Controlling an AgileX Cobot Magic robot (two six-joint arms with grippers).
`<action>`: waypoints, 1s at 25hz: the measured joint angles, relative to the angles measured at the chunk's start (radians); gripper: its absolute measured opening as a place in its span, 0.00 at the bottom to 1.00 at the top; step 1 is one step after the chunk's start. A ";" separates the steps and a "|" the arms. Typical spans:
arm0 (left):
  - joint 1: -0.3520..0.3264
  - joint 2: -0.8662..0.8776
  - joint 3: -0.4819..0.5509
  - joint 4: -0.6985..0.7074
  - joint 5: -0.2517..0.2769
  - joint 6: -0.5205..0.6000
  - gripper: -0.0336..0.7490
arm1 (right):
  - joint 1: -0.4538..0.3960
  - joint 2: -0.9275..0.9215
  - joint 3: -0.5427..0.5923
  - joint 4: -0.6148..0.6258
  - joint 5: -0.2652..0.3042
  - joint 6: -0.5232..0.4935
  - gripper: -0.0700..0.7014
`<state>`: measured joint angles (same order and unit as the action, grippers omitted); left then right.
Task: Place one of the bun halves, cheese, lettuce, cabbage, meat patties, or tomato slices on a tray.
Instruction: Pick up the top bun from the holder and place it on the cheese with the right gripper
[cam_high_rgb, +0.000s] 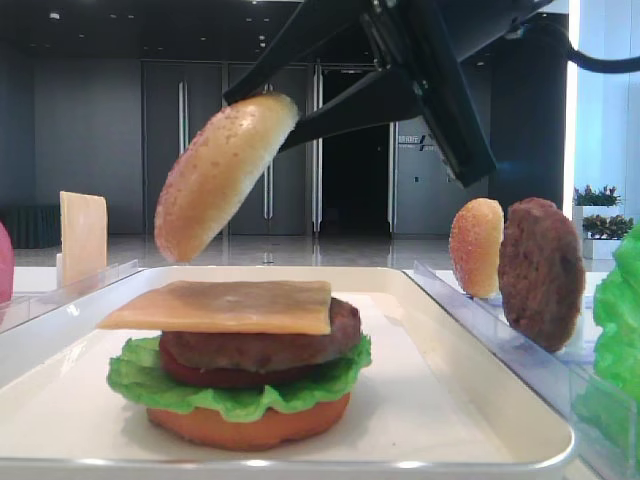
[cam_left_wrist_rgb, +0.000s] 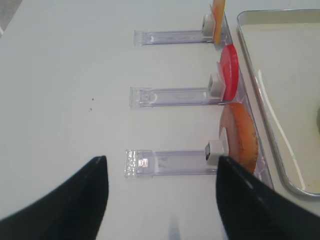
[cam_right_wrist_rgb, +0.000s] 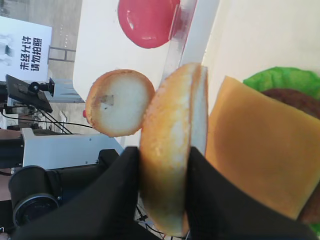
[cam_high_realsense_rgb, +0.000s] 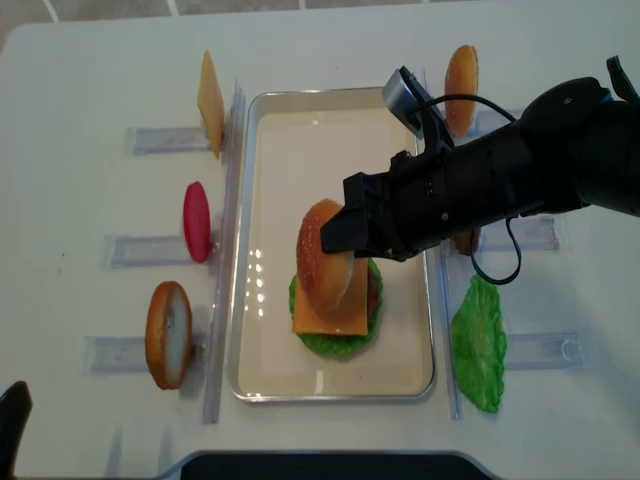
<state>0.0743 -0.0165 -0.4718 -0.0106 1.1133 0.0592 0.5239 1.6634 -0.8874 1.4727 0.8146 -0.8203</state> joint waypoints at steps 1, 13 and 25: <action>0.000 0.000 0.000 0.000 0.000 0.000 0.70 | 0.000 0.002 0.000 0.003 0.000 -0.001 0.39; 0.000 0.000 0.000 0.000 0.000 0.000 0.70 | 0.020 0.046 0.000 0.019 0.022 -0.014 0.39; 0.000 0.000 0.000 0.000 0.000 0.000 0.70 | 0.020 0.051 0.000 0.037 0.021 -0.022 0.39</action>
<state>0.0743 -0.0165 -0.4718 -0.0106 1.1133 0.0595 0.5439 1.7139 -0.8874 1.5096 0.8361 -0.8419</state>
